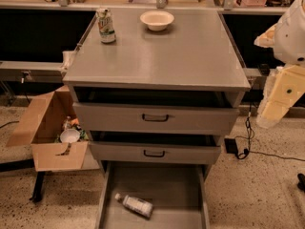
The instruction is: Pick blue plastic bottle from bottom drawer and place on counter
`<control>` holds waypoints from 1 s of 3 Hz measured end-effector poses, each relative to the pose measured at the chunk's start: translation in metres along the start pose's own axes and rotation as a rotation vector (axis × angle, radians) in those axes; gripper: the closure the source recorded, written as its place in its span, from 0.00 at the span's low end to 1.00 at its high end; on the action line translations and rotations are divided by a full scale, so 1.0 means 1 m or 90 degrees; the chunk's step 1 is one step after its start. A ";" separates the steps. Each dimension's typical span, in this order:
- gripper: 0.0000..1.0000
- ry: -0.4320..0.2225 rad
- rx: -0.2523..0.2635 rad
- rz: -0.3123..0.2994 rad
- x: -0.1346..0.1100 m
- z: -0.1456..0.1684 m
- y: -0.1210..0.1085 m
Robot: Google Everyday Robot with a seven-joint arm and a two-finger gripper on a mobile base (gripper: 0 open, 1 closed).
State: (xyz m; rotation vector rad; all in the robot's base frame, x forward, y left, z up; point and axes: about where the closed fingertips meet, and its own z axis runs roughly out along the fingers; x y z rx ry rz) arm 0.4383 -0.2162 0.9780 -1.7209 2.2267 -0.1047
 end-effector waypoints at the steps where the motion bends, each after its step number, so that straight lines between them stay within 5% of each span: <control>1: 0.00 0.001 -0.013 -0.002 -0.004 0.007 0.002; 2: 0.00 0.003 -0.046 -0.009 -0.015 0.025 0.006; 3: 0.00 -0.048 -0.082 -0.017 -0.040 0.055 0.037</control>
Offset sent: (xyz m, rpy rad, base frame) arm 0.0076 0.0335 -0.0456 0.0129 0.1520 0.0508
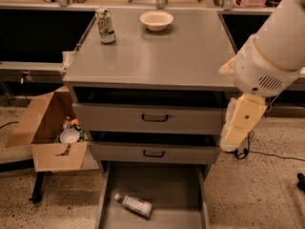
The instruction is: Pick blue plastic bottle from bottom drawer and place on counter
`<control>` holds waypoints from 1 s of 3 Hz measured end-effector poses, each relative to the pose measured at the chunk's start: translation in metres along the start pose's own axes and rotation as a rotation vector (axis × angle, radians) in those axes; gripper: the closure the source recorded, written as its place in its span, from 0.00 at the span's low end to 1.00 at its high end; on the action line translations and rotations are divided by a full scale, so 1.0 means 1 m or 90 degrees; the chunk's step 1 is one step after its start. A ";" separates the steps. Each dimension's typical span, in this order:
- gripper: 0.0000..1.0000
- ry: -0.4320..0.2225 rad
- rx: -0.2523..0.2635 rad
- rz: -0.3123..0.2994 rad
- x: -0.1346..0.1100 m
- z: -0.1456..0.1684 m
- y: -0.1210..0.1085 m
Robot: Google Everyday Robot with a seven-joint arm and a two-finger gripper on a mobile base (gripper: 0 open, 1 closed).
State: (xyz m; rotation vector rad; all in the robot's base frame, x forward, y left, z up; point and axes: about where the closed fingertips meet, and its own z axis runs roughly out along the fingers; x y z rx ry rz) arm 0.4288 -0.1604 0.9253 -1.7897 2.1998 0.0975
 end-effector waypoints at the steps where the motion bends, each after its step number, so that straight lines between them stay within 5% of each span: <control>1: 0.00 -0.076 -0.067 0.015 -0.031 0.086 0.041; 3: 0.00 -0.049 -0.068 0.011 -0.030 0.100 0.044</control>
Offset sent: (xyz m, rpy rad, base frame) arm -0.0094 0.0399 -0.0497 0.1028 0.0442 0.0161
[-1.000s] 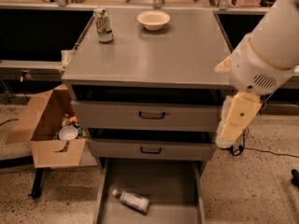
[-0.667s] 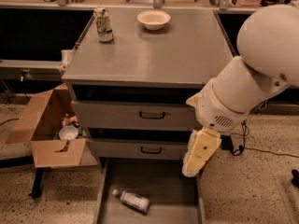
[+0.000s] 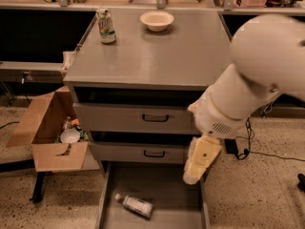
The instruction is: Pick blue plastic bottle from bottom drawer and place on counter
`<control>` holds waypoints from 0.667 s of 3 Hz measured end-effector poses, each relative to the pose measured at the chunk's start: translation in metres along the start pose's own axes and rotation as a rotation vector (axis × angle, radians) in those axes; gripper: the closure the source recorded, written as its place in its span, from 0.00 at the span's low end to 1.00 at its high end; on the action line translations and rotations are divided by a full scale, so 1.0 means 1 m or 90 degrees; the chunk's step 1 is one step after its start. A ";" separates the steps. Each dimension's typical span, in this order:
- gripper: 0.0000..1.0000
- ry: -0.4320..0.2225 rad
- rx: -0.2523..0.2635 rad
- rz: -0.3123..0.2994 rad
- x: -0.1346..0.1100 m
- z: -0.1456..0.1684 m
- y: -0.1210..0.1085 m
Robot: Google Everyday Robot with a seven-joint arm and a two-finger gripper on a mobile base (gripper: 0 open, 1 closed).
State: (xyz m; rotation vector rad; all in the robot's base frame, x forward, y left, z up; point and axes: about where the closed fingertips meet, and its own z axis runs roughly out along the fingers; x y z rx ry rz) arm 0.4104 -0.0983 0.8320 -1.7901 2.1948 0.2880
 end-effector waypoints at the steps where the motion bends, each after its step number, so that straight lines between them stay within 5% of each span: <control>1: 0.00 0.005 -0.035 -0.011 -0.003 0.066 -0.002; 2: 0.00 0.019 -0.073 -0.021 0.016 0.157 0.010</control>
Offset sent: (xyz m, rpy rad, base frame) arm 0.0093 0.0704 -0.2986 0.0096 0.0971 0.0769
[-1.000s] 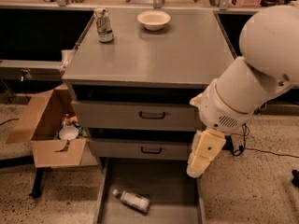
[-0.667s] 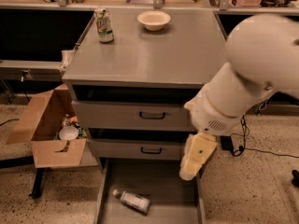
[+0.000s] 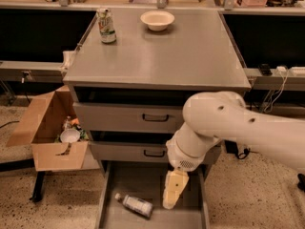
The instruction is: Pick blue plastic bottle from bottom drawer and place on counter
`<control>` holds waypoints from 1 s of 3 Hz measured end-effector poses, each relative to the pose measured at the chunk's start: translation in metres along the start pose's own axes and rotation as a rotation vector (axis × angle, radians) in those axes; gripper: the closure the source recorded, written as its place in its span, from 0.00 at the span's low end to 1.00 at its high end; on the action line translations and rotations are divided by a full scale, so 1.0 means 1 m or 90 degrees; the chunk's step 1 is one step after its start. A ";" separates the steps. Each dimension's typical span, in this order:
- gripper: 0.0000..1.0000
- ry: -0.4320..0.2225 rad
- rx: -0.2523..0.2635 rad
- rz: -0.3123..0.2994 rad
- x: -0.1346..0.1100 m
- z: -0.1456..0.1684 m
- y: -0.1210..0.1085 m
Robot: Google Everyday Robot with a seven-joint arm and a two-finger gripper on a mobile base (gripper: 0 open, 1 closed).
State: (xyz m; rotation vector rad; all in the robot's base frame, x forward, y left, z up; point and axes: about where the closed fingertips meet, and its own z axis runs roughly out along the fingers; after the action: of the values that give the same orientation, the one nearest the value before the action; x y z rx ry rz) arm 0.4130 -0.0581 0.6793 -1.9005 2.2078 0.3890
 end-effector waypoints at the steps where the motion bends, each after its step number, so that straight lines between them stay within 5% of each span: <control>1: 0.00 -0.038 -0.029 0.026 0.017 0.107 0.004; 2: 0.00 -0.042 -0.031 0.024 0.017 0.111 0.003; 3: 0.00 -0.071 -0.020 0.023 0.015 0.157 -0.010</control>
Offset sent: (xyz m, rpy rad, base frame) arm -0.0151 0.0097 -0.0781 0.0208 0.0584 -0.0041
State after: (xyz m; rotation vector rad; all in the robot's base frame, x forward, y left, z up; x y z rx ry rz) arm 0.4173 -0.0220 0.5255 -1.8097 2.1792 0.5249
